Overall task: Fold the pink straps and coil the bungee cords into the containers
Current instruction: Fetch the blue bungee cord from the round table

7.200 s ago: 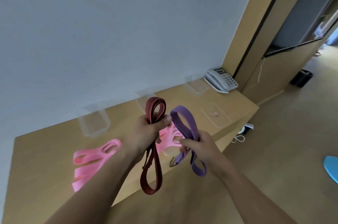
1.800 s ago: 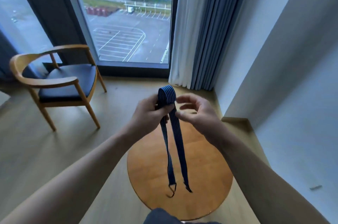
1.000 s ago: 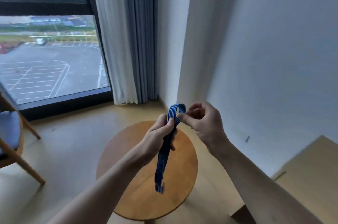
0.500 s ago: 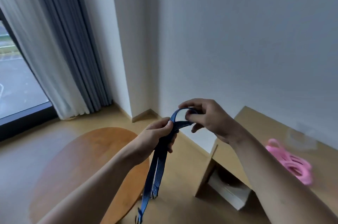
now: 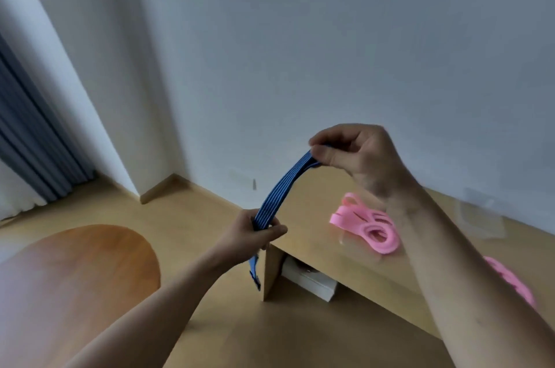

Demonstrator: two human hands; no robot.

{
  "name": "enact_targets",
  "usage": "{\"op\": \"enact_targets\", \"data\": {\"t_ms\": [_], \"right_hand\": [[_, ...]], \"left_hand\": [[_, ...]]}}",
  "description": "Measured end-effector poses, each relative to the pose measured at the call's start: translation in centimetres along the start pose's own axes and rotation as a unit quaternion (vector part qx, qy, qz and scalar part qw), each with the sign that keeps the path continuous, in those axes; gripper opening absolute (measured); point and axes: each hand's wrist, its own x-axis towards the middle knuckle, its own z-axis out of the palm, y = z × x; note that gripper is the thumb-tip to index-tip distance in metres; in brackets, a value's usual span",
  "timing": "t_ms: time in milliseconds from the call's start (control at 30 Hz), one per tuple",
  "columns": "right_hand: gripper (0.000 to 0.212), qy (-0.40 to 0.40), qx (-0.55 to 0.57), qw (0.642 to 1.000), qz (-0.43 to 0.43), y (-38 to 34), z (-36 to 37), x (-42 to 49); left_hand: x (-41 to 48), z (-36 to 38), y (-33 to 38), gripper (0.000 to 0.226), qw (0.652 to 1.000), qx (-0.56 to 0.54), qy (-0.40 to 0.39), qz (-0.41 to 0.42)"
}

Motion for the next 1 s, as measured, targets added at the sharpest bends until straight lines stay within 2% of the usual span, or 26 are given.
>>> {"op": "enact_targets", "data": {"t_ms": [100, 200, 300, 400, 600, 667, 767, 900, 1000], "right_hand": [[0.011, 0.102, 0.031, 0.994, 0.028, 1.1, -5.5, -0.8], [0.006, 0.179, 0.049, 0.98, 0.072, 3.7, -10.1, -3.1], [0.02, 0.236, 0.067, 0.959, 0.139, 7.0, -12.7, -6.4], [0.03, 0.288, 0.076, 0.931, 0.209, 9.5, -13.0, -10.4], [0.045, 0.298, 0.022, 0.9, 0.318, 11.2, -7.9, -17.4], [0.042, 0.303, -0.008, 0.891, 0.337, 11.0, -6.5, -18.8], [0.04, 0.336, -0.064, 0.872, 0.349, 10.8, -5.5, -20.7], [0.046, 0.347, -0.047, 0.871, 0.346, 9.8, -6.6, -24.5], [0.087, 0.378, -0.03, 0.875, 0.3, 8.9, -8.1, -27.0]], "left_hand": [[1.9, 2.4, -1.2, 0.018, 0.999, -0.012, 0.019, -0.022], [4.0, 4.4, -0.4, 0.009, 0.997, -0.064, 0.036, -0.009], [5.7, 5.8, 2.0, 0.021, 0.99, -0.135, 0.028, 0.017], [7.3, 7.2, 5.0, 0.04, 0.985, -0.166, -0.021, 0.039], [8.8, 12.8, 10.1, 0.033, 0.951, -0.244, -0.18, 0.055], [8.9, 14.9, 11.1, 0.04, 0.949, -0.216, -0.222, 0.059], [8.4, 17.7, 12.4, 0.031, 0.947, -0.152, -0.269, 0.084], [7.6, 21.2, 14.3, 0.03, 0.925, -0.085, -0.342, 0.142], [6.2, 24.3, 15.7, 0.028, 0.9, -0.021, -0.398, 0.177]]}}
